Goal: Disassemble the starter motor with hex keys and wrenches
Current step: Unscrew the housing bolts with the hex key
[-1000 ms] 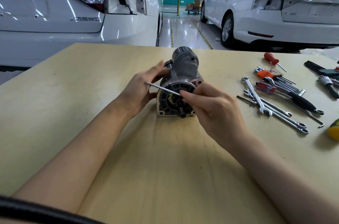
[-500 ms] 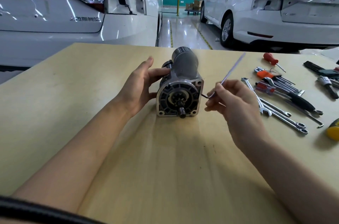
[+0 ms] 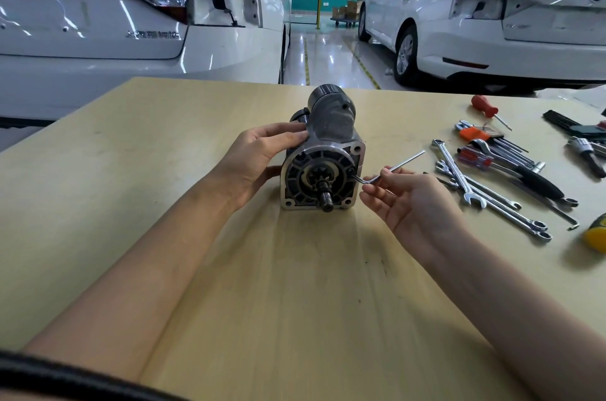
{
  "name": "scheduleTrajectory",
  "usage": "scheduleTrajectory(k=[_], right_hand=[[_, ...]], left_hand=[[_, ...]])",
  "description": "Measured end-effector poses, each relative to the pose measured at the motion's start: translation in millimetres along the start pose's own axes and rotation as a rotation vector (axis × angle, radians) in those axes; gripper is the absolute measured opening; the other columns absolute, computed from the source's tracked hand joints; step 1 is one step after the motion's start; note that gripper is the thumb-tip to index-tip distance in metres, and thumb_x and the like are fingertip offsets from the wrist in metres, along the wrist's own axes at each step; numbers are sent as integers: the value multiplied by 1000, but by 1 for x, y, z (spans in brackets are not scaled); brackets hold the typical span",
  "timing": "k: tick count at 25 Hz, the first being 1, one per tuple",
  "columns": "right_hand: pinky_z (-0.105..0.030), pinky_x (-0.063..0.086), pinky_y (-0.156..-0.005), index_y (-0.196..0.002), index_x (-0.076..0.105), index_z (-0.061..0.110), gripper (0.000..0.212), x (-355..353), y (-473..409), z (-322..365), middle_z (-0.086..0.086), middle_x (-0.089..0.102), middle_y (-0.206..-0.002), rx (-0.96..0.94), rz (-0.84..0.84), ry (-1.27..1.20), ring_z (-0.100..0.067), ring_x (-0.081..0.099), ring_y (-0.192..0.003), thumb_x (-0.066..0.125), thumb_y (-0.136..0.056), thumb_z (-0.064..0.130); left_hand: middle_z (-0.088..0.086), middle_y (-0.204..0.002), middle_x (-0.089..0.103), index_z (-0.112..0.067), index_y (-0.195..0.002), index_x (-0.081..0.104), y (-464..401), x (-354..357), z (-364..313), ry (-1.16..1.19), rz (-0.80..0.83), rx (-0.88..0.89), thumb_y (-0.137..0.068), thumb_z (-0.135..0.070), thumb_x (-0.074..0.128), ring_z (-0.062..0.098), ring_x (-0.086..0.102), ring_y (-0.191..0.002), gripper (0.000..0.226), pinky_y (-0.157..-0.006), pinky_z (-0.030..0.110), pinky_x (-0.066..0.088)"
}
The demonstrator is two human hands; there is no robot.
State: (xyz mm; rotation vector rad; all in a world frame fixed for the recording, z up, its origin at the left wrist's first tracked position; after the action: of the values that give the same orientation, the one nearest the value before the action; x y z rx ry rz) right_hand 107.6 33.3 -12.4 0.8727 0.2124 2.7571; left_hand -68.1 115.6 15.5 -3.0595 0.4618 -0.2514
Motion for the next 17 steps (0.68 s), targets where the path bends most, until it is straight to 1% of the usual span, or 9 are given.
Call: scheduleTrajectory(k=[8,17], right_hand=[[-25,54,-49,-83,48,4,18,1,0,2,-10,63,-55,-16,7,4,-18,64,-47,41,-93,-9],[-26,55,-50,-84,47,4,17,1,0,3,-10,62,-54,-36,13,-10,-19,64,-47,41,-94,-8]], left_hand=[[0,-93,72,-15,-99,74,2,1,-1,7,3,-2,-85,-14,66,10,67,-83,16,-69,25,55],[1,-94,72,-17,-96,75,2,1,0,14,0,-6,-86,-14,66,10,67,-84,14,-66,25,54]])
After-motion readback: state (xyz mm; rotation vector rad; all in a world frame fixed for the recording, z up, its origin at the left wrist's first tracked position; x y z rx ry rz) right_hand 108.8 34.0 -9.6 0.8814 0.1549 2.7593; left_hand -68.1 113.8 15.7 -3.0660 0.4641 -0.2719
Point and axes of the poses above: each hand's wrist, its own y-axis away from the middle knuckle, its own x-axis out of the palm, z = x × y, the point moved 10 cm from there along -y, towards the middle knuckle
